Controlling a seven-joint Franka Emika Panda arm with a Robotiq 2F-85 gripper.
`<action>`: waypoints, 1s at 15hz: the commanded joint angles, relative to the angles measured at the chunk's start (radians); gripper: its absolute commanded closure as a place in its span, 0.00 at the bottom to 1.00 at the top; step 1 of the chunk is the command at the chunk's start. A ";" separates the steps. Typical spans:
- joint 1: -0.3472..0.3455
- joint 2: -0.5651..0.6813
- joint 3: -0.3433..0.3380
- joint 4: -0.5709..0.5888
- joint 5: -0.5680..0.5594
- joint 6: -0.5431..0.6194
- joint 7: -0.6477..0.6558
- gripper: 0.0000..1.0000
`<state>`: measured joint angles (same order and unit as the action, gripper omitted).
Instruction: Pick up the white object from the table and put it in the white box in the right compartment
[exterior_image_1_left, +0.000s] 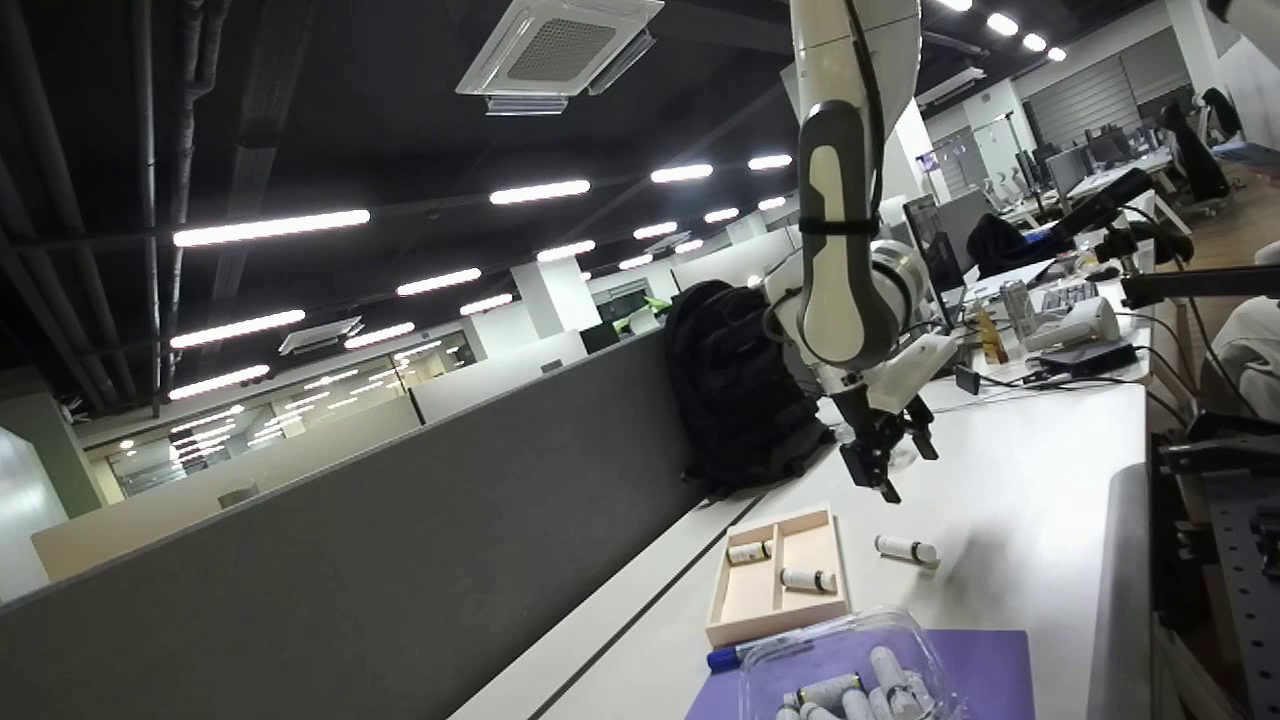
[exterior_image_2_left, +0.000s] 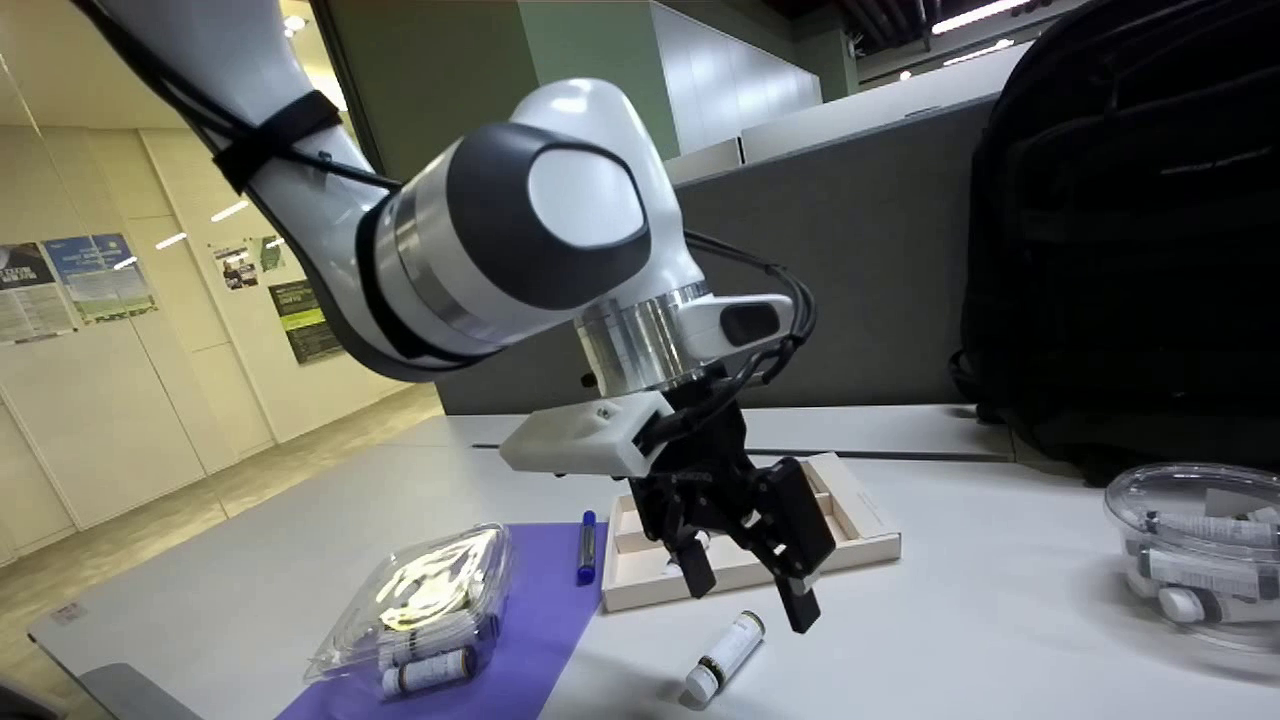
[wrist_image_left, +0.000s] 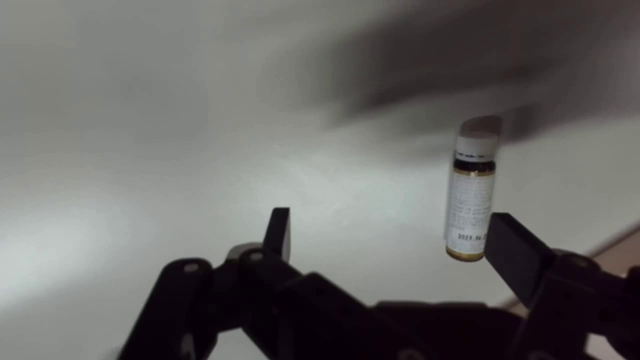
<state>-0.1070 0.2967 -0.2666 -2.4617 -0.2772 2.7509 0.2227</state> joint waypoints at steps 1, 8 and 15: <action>-0.008 0.062 0.029 0.035 0.052 -0.013 -0.074 0.00; -0.059 0.138 0.109 0.080 0.178 0.011 -0.222 0.00; -0.142 0.200 0.199 0.158 0.298 -0.066 -0.394 0.25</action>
<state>-0.2147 0.4675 -0.0976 -2.3584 -0.0113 2.7326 -0.1195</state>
